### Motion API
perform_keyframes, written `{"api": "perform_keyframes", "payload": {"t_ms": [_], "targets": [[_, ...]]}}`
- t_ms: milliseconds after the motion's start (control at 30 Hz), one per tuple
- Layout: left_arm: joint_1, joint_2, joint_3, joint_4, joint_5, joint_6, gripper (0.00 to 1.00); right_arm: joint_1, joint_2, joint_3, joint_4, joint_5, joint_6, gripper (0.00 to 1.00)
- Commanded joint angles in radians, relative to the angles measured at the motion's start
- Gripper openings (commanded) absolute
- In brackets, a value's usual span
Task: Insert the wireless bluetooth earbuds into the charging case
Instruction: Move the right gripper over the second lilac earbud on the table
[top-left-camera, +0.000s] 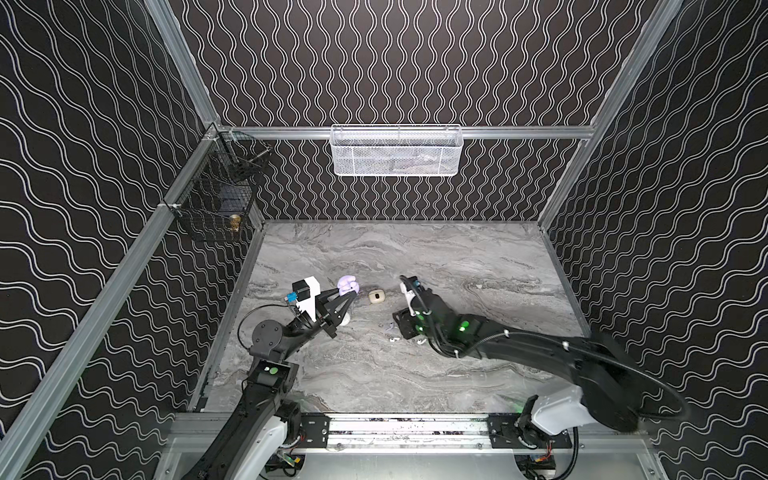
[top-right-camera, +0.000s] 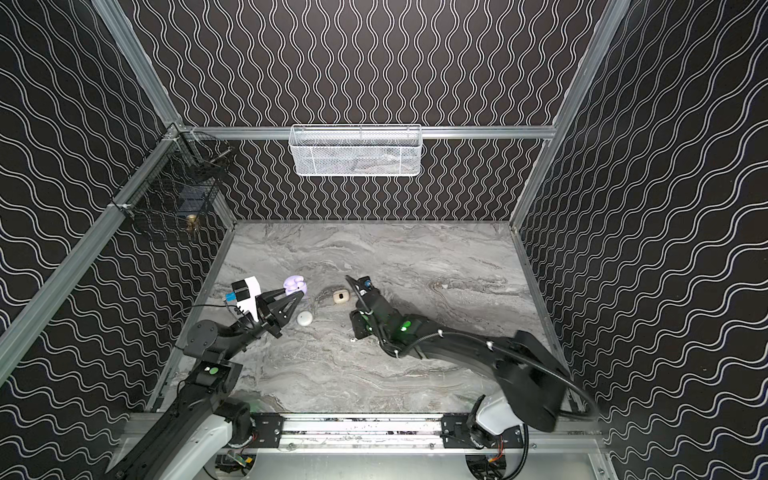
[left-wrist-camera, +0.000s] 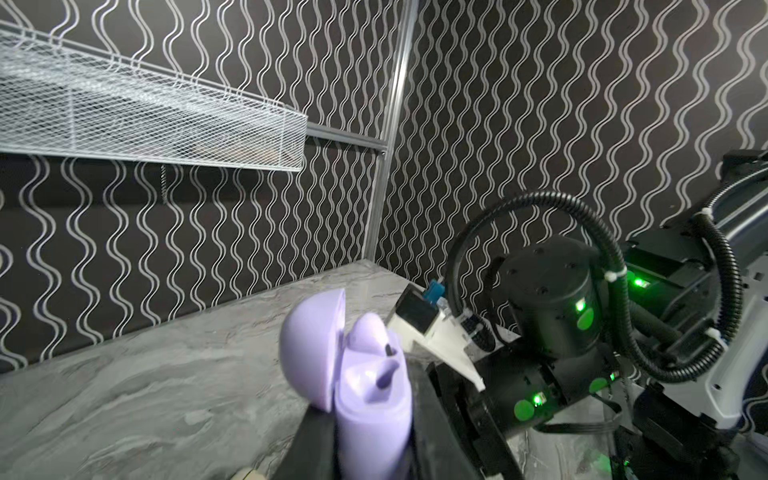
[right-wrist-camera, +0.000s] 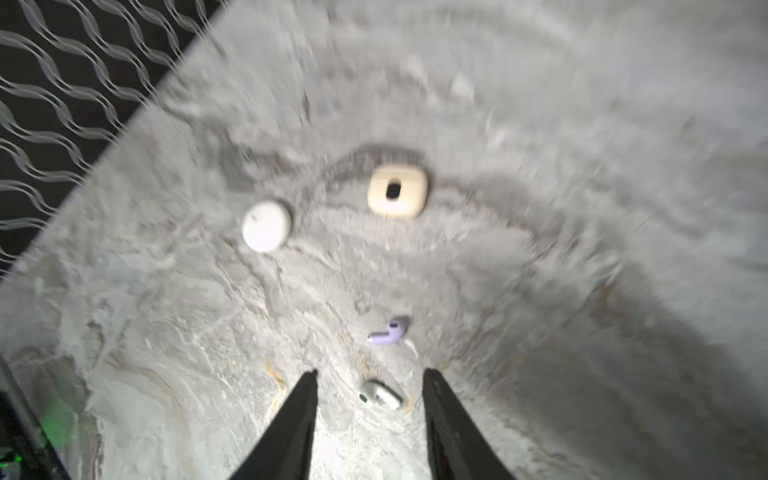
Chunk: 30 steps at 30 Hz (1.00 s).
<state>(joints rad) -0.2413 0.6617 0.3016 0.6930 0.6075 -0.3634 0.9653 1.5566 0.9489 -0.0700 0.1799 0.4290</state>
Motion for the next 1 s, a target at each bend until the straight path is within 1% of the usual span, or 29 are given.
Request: {"api": "perform_keyframes", "payload": {"t_ms": [0,133,233,333,533,567,867,967], "targets": [[0.003,0.002,0.007,-0.030,-0.034,0.028,0.00,-0.004,0.109,0.091,-0.136,-0.109,0.095,0.45],[0.004,-0.009,0.007,-0.043,-0.034,0.033,0.00,-0.010,0.192,0.127,-0.159,-0.120,0.127,0.44],[0.006,-0.018,0.002,-0.039,-0.038,0.032,0.00,-0.014,0.222,0.138,-0.159,-0.142,0.132,0.48],[0.005,-0.015,0.003,-0.037,-0.027,0.030,0.00,-0.017,0.272,0.168,-0.171,-0.169,0.133,0.49],[0.007,-0.023,-0.004,-0.029,-0.022,0.025,0.00,-0.031,0.335,0.208,-0.169,-0.169,0.133,0.51],[0.007,-0.021,-0.005,-0.023,-0.020,0.025,0.00,-0.035,0.365,0.221,-0.176,-0.169,0.130,0.51],[0.008,-0.010,-0.002,-0.017,-0.020,0.029,0.00,-0.034,0.426,0.315,-0.223,-0.129,0.099,0.51],[0.010,-0.003,0.008,-0.057,-0.062,0.031,0.00,-0.034,0.433,0.324,-0.227,-0.122,0.096,0.51]]}}
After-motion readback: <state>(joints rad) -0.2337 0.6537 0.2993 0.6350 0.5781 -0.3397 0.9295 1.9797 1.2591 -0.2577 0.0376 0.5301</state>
